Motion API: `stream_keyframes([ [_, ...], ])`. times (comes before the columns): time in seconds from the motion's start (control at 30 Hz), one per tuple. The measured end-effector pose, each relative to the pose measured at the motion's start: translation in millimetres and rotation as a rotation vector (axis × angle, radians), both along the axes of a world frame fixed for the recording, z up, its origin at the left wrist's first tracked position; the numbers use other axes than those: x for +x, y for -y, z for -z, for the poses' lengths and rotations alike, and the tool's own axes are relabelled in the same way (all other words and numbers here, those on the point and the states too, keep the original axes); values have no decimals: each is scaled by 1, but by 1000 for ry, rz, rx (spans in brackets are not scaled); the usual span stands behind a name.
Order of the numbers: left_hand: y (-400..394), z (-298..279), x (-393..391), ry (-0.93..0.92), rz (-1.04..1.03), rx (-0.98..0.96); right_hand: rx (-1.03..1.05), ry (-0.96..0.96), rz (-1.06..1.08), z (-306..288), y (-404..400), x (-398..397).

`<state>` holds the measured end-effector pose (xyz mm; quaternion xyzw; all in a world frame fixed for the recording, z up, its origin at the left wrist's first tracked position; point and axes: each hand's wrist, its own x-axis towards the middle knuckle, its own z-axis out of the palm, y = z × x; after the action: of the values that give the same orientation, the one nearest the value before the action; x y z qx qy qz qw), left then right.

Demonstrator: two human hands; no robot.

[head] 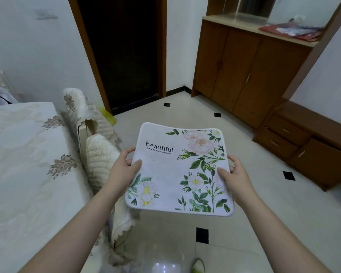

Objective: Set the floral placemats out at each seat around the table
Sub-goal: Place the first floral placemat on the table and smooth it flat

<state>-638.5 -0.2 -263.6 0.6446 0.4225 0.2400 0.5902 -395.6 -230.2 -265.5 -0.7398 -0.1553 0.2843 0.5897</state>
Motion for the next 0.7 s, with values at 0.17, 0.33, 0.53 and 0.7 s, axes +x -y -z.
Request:
stream_keyframes([
  [0.17, -13, -4, 58, 35, -64, -69, 9, -15, -54, -6, -23, 74],
  [0.33, -21, -9, 99, 68, -114, -81, 1, -61, -111, -9, -48, 133],
  [0.53, -39, -6, 120, 55, -145, -70, 5, -101, -175, -9, -84, 165],
  [0.7, -66, 8, 123, 56, -209, -90, -2, -103, -211, -3, -123, 178],
])
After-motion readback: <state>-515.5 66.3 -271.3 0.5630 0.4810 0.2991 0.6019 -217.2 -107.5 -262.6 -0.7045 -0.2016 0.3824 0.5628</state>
